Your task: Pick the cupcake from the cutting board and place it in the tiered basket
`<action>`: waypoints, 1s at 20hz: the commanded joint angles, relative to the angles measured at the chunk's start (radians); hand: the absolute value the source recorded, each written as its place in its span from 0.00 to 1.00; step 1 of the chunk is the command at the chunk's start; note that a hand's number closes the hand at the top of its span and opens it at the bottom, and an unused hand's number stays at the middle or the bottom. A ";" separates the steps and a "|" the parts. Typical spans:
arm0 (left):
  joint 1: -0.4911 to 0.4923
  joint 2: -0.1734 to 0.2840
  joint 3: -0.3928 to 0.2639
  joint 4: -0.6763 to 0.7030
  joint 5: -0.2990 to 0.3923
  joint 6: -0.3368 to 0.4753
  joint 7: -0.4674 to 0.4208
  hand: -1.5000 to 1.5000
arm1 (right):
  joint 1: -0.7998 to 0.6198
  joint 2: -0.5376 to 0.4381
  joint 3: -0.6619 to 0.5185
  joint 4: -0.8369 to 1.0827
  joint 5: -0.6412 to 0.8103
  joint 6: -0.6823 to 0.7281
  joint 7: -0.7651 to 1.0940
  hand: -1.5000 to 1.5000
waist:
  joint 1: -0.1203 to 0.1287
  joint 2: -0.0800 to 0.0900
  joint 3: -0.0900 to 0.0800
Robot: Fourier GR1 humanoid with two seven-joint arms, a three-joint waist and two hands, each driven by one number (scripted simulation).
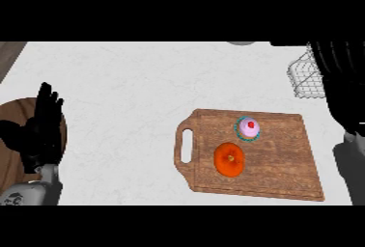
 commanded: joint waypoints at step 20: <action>0.034 0.172 -0.090 0.048 -0.098 -0.196 -0.076 0.50 | 0.602 0.243 0.046 0.102 0.560 -1.082 0.459 0.00 | -0.029 -0.018 -0.034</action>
